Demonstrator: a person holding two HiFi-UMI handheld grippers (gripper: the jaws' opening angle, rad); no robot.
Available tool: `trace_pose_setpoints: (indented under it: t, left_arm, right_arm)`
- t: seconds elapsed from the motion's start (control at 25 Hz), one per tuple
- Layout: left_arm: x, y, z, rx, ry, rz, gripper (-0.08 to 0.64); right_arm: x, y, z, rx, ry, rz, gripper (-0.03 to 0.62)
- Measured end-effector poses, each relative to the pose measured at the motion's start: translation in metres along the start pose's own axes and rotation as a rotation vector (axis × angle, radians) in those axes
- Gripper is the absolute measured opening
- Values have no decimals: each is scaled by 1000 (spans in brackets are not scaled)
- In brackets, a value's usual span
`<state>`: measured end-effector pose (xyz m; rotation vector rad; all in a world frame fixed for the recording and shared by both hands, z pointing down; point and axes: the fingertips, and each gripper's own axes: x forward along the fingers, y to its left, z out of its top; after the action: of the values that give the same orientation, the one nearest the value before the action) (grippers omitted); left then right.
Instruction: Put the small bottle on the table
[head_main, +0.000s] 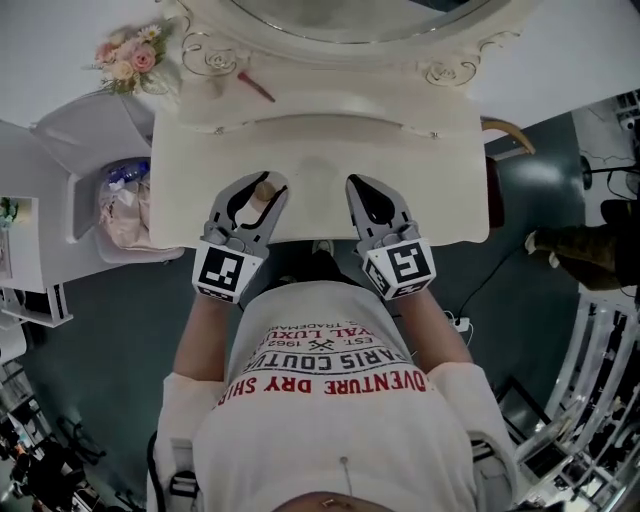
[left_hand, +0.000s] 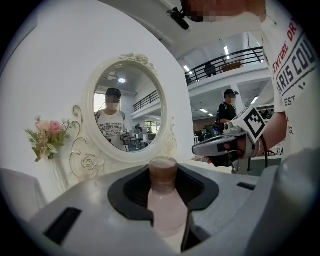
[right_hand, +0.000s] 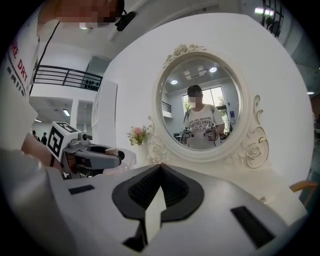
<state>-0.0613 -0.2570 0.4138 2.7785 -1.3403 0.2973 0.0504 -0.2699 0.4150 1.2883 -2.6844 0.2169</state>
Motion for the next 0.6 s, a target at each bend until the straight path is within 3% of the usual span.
trace_pose_setpoints:
  t: [0.28, 0.6]
  left_arm:
    - [54, 11, -32, -29, 46, 37, 141]
    - [102, 23, -81, -61, 103, 70, 141]
  right_arm:
    - [35, -45, -17, 45, 18, 77, -2]
    - [68, -77, -44, 23, 42, 133, -2]
